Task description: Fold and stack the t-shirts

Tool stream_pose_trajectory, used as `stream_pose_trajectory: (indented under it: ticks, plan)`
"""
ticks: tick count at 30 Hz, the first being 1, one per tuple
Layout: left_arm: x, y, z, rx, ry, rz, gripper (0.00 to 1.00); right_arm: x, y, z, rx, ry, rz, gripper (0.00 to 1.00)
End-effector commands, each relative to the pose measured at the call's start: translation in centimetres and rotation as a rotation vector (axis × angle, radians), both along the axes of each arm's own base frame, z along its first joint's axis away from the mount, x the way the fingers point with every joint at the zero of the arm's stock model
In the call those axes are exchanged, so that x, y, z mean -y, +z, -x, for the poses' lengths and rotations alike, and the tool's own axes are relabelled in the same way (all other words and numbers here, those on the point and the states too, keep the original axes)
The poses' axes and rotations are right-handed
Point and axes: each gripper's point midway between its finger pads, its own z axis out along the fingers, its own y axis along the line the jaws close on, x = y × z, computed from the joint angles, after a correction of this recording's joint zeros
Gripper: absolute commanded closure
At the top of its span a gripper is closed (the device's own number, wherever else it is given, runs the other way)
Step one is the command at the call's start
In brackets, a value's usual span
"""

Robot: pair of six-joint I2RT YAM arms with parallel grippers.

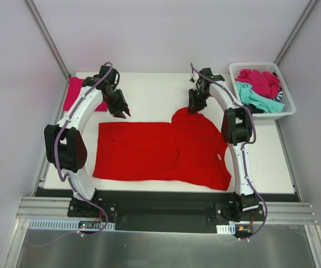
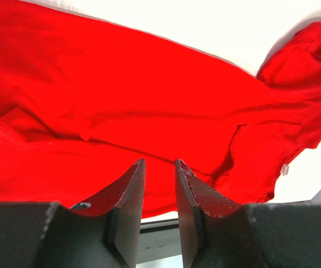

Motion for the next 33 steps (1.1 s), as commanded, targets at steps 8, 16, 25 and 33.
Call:
stream_pose_trajectory:
  ticks: [8,16,25,33]
  plan:
    - [-0.1,1.4,0.7,0.018,-0.004,-0.006,0.72,-0.6,1.0,-0.4,0.019,0.007,-0.013,0.99]
    - [-0.2,-0.7,1.7,-0.028,0.007,-0.012,0.73,-0.2,4.0,0.3,0.065,0.017,0.008,0.99]
    - [0.1,-6.0,-0.2,-0.164,0.08,0.1,0.74,-0.2,9.4,3.8,0.137,0.052,0.024,0.99]
    - [-4.4,-8.5,-4.2,-0.181,0.202,0.003,0.74,-0.9,12.4,7.5,0.189,0.072,0.021,0.99]
